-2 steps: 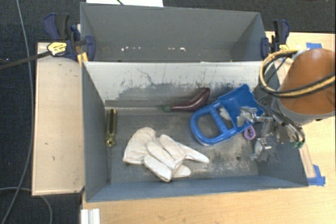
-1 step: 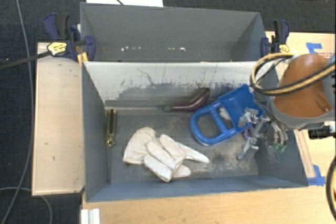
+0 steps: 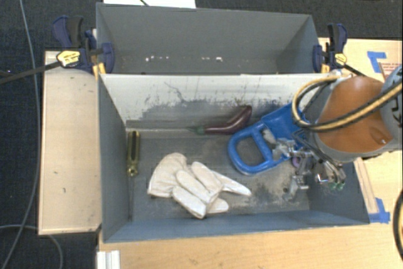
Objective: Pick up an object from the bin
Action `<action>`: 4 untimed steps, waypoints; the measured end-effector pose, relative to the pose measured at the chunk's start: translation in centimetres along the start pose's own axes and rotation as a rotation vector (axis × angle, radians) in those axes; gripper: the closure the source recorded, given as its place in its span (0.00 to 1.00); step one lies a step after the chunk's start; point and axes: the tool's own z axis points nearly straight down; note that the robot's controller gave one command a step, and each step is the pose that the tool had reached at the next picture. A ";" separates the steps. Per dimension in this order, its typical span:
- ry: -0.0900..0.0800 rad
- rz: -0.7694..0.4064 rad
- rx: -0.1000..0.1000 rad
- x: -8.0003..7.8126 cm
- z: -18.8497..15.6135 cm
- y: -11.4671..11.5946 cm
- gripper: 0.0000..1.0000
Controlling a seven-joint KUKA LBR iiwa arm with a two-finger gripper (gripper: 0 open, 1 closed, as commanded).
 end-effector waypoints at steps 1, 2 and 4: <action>0.009 0.330 -0.009 -0.1 4.0 0.0 0.00; -0.004 0.048 0.000 0.2 -0.2 -5.0 0.00; -0.007 0.150 -0.003 -1.2 -3.0 -5.3 0.00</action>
Offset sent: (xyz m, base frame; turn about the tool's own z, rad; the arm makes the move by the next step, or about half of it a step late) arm 0.0002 -0.0475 0.0005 0.0453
